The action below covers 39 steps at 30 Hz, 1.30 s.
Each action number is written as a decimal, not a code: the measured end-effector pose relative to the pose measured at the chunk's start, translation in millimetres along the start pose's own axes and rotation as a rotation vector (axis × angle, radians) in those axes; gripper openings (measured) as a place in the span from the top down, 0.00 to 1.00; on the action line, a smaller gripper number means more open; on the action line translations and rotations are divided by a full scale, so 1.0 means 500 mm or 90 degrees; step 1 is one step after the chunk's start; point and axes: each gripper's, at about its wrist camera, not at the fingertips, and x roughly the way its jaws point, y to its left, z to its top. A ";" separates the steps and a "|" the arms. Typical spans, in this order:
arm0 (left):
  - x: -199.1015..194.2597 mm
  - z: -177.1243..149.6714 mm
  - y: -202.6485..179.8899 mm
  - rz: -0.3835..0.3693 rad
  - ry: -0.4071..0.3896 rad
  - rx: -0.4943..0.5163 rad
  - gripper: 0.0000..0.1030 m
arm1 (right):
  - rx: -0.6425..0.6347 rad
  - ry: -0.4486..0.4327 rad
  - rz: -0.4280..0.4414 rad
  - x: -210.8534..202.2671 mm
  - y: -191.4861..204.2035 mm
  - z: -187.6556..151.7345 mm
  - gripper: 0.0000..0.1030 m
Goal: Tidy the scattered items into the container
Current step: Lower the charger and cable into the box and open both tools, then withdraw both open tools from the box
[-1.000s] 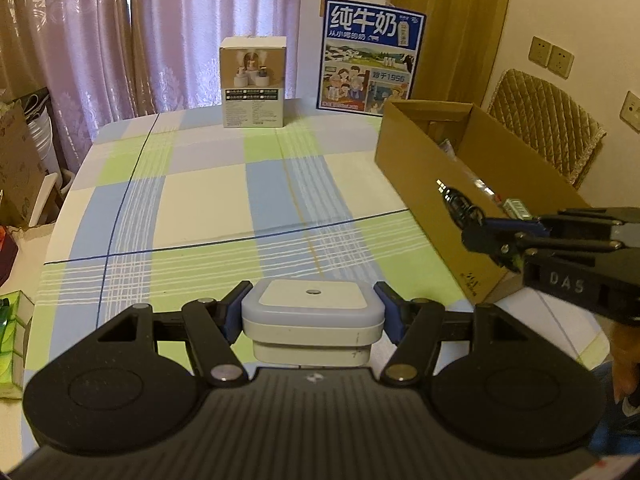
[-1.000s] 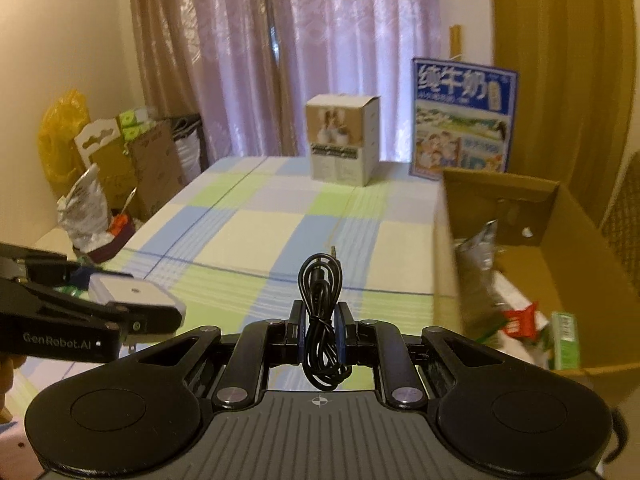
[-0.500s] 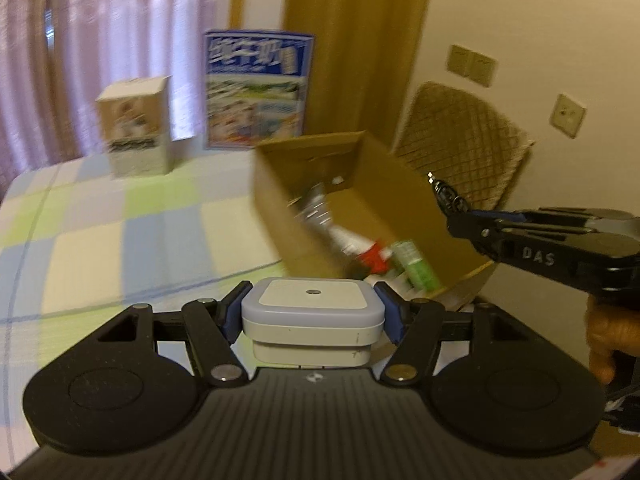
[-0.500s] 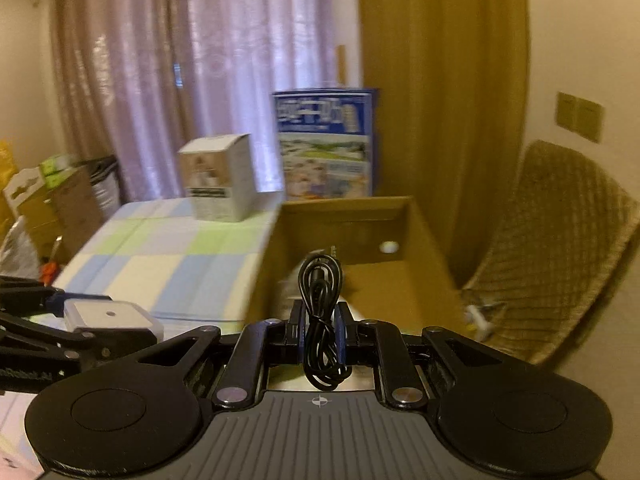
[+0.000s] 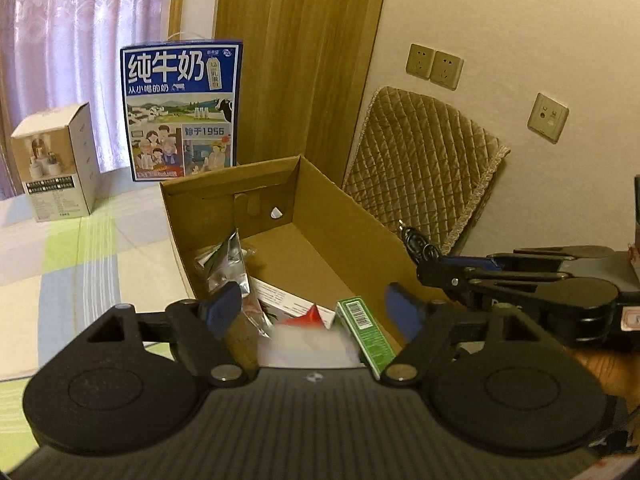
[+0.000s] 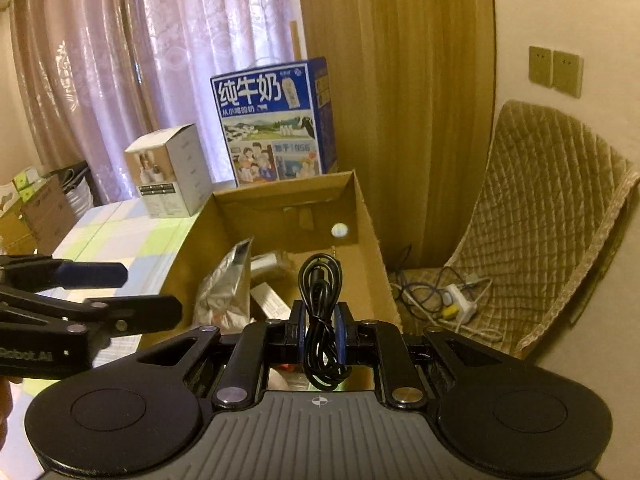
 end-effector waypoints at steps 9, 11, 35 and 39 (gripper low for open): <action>-0.037 -0.042 0.034 0.043 0.008 -0.020 0.20 | 0.010 0.012 0.051 0.028 0.021 0.001 0.85; -0.049 -0.050 0.038 0.052 0.008 -0.027 0.16 | 0.018 0.001 0.052 0.018 0.023 0.005 0.72; -0.248 -0.127 -0.082 0.118 0.035 -0.118 0.01 | 0.024 0.003 -0.014 -0.284 0.062 -0.091 0.02; -0.283 -0.137 -0.106 0.122 0.031 -0.128 0.01 | 0.024 0.010 -0.025 -0.324 0.065 -0.114 0.02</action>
